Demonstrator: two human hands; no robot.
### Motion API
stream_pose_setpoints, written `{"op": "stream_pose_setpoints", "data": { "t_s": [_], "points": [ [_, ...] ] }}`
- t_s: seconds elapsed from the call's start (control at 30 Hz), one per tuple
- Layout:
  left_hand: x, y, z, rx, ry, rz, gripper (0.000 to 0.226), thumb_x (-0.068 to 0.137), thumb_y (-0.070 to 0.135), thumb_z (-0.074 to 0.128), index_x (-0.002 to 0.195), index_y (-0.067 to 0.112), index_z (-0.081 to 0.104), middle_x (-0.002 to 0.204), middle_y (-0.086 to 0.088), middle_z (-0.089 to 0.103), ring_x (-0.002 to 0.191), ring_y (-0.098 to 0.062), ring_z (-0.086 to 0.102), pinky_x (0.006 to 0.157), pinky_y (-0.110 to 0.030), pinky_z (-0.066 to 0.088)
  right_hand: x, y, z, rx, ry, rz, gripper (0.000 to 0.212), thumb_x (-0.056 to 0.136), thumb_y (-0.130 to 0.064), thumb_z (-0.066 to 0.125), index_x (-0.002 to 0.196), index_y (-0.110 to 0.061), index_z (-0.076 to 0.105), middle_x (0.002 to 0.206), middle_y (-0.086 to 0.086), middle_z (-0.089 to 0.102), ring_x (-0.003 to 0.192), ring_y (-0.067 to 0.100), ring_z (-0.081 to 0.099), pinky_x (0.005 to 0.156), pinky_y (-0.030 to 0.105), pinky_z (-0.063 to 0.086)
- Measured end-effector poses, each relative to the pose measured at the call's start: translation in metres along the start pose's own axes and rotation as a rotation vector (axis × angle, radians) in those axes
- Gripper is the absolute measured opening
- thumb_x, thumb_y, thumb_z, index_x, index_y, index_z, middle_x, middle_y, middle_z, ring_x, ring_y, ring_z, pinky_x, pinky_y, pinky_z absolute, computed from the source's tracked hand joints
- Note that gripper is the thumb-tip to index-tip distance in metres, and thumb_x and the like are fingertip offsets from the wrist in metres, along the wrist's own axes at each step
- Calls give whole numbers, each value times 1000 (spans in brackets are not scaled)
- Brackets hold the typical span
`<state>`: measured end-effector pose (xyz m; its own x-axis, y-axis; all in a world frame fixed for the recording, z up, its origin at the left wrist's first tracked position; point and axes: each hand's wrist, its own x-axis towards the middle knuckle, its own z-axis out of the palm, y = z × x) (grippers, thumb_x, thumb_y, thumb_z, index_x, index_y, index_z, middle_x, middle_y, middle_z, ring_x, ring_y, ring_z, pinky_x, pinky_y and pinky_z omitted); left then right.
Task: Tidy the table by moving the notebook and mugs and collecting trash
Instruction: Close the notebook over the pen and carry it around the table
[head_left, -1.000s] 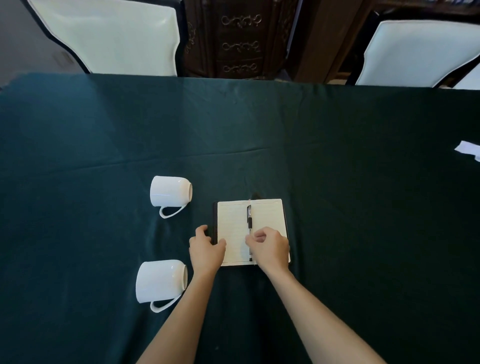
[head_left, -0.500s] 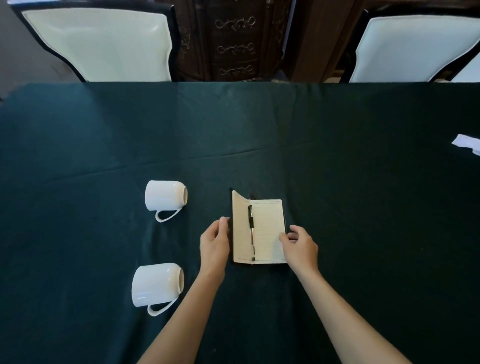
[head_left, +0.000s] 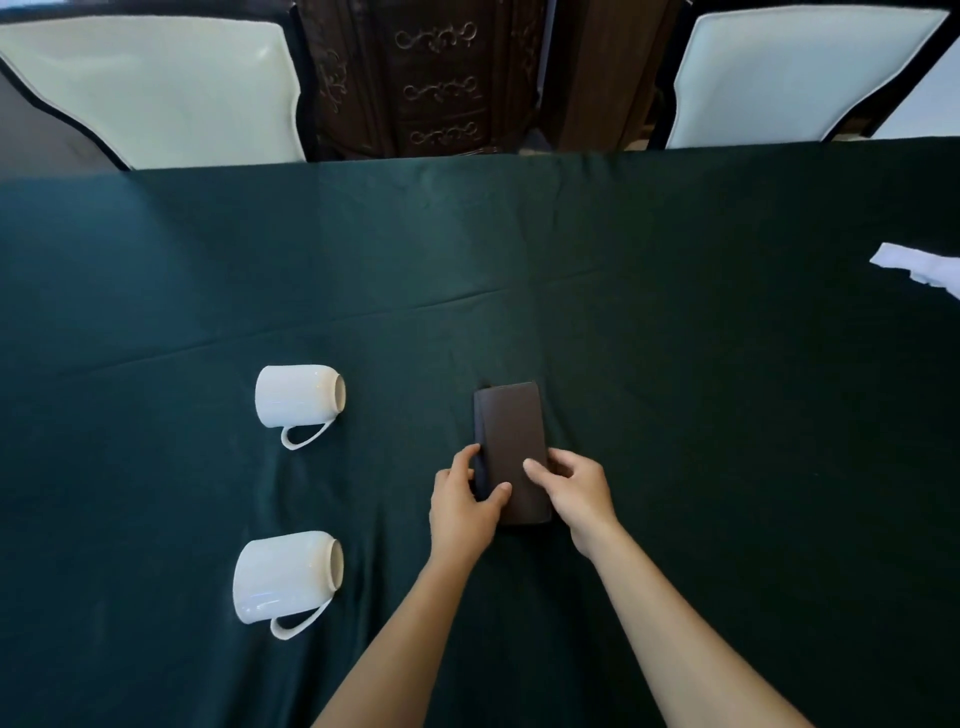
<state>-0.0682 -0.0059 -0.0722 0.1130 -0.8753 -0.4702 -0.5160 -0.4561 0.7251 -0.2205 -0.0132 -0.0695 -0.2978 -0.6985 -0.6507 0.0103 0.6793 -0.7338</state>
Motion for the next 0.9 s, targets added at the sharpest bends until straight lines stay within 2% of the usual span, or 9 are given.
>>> {"op": "stream_pose_setpoints", "data": {
  "t_s": [0.07, 0.13, 0.27, 0.4, 0.47, 0.53, 0.67, 0.73, 0.9],
  "points": [
    [0, -4, -8, -10, -47, 10, 68, 90, 33, 78, 151, 30, 48, 127, -3, 60, 108, -21, 65, 96, -37, 56, -4, -2, 1, 37, -47, -2, 39, 92, -13, 76, 130, -9, 70, 113, 5, 79, 102, 22, 75, 92, 46, 62],
    [-4, -6, -21, -44, -64, 28, 64, 92, 29, 77, 150, 26, 50, 131, -7, 63, 111, -21, 65, 98, -37, 56, -14, -5, 3, 88, -82, -8, 32, 93, -6, 73, 125, -8, 72, 106, 3, 81, 97, 19, 77, 90, 41, 63],
    [-4, 7, -60, -150, 95, 186, 53, 97, 25, 72, 147, 15, 57, 143, -4, 65, 132, -18, 59, 110, -34, 46, -47, -11, 2, 179, -178, -80, 28, 93, 0, 71, 120, -5, 74, 102, 2, 83, 99, 17, 78, 82, 28, 62],
    [-1, 47, -105, -199, 137, 421, 50, 99, 30, 69, 147, 21, 59, 149, 8, 60, 139, 0, 49, 115, -13, 34, -97, -22, -6, 250, -245, -168, 29, 91, -2, 74, 118, -12, 74, 113, 4, 81, 111, 20, 75, 91, 29, 60],
    [-8, 71, -121, -250, 73, 470, 46, 97, 37, 69, 142, 26, 64, 145, 10, 65, 138, -1, 53, 118, -21, 38, -126, -27, -11, 300, -263, -209, 30, 91, -3, 74, 120, -13, 73, 117, 6, 80, 113, 20, 74, 95, 32, 60],
    [-22, 91, -128, -388, -34, 483, 40, 97, 38, 68, 134, 23, 71, 128, 9, 77, 123, -6, 68, 110, -35, 51, -153, -32, -15, 359, -263, -259, 30, 93, -3, 72, 121, -13, 74, 119, 7, 79, 113, 21, 74, 96, 34, 60],
    [-69, 117, -121, -652, -169, 481, 32, 99, 38, 66, 129, 29, 71, 94, 3, 81, 86, -10, 74, 78, -35, 61, -198, -42, -26, 540, -198, -339, 32, 94, -1, 69, 124, -8, 72, 120, 11, 78, 113, 25, 74, 87, 31, 62],
    [-96, 126, -111, -740, -236, 489, 28, 100, 37, 65, 126, 29, 70, 96, -3, 82, 83, -14, 77, 70, -33, 62, -217, -45, -36, 618, -151, -385, 35, 92, -1, 69, 126, -6, 71, 120, 13, 78, 114, 27, 74, 85, 31, 62],
    [-176, 138, -70, -709, -425, 539, 21, 103, 32, 64, 111, 17, 77, 103, -8, 83, 92, -20, 79, 75, -30, 63, -270, -30, -92, 747, 4, -513, 32, 89, -7, 70, 120, -11, 77, 121, 16, 77, 113, 30, 74, 85, 35, 62]
  ]
}}
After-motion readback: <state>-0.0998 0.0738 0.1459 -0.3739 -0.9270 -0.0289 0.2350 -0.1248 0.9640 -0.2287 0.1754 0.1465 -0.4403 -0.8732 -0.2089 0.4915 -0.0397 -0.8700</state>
